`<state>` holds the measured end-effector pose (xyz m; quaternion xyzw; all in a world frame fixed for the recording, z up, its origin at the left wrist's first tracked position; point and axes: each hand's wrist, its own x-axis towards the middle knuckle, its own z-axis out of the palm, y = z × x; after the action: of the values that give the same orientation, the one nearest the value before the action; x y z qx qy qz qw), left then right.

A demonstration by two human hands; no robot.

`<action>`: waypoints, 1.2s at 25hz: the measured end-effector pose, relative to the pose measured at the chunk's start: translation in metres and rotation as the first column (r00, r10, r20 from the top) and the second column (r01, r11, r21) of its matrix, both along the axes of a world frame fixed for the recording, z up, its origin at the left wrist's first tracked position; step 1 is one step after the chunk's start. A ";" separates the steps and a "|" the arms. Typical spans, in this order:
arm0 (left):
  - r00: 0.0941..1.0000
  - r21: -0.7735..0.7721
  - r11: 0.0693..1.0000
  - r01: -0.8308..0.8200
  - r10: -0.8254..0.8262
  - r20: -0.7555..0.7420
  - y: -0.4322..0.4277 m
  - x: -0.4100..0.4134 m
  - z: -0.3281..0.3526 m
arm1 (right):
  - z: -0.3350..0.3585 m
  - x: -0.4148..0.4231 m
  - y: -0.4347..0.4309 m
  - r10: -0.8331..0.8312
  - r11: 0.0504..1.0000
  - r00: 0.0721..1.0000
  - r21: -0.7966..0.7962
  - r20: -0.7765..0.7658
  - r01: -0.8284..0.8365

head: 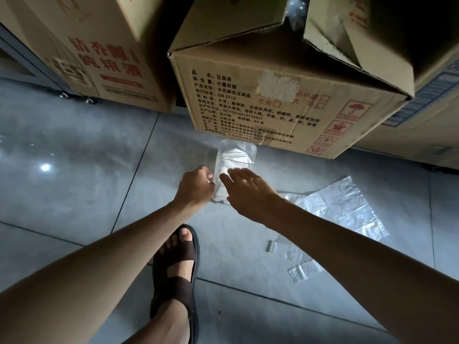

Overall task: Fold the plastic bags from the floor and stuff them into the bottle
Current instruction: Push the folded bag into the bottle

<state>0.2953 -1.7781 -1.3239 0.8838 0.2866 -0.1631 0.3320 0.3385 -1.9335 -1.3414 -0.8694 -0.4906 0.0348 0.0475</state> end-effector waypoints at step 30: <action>0.986 -0.398 0.905 0.149 -0.167 -0.011 -0.130 -0.015 0.106 | 0.078 -0.025 -0.270 -0.516 0.510 0.366 0.066 -0.775 0.858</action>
<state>0.2803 -1.9085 -1.2179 0.8149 0.1829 -0.2637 0.4827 0.3135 -2.2032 -1.2635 -0.8770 -0.0023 0.2019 0.4361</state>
